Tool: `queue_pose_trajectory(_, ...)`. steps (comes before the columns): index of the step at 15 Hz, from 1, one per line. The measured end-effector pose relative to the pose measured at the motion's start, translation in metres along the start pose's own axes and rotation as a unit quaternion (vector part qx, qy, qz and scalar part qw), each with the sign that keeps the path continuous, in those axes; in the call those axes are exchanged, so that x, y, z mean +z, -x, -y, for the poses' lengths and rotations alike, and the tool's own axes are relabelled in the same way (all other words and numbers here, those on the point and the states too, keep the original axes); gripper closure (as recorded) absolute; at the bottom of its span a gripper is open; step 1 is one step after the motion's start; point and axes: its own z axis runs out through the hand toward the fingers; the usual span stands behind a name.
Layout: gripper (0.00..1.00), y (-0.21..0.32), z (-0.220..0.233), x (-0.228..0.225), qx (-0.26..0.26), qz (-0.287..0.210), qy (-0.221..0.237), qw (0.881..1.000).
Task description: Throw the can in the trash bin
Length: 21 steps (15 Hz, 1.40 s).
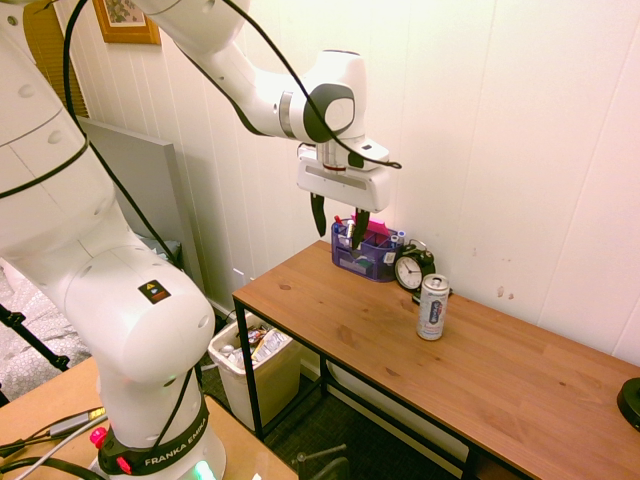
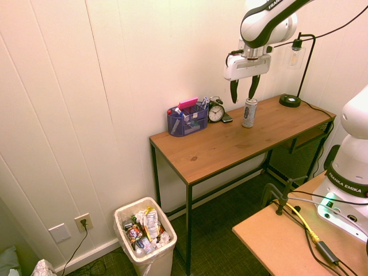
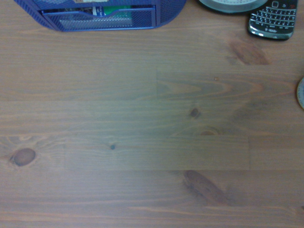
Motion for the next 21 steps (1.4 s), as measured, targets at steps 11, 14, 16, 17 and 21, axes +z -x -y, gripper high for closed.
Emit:
queue_pose_trajectory(11,0.0,-0.131,-0.066,0.039,0.111,0.012,-0.002,0.994)
queue_pose_trajectory(14,0.0,-0.172,-0.064,0.08,0.129,0.025,0.02,0.991)
queue_pose_trajectory(16,0.0,-0.189,-0.055,0.099,0.133,0.035,0.019,0.99)
queue_pose_trajectory(17,0.0,-0.195,-0.051,0.105,0.131,0.039,0.016,0.99)
queue_pose_trajectory(21,1.0,-0.213,-0.037,0.115,0.129,0.034,0.01,0.991)
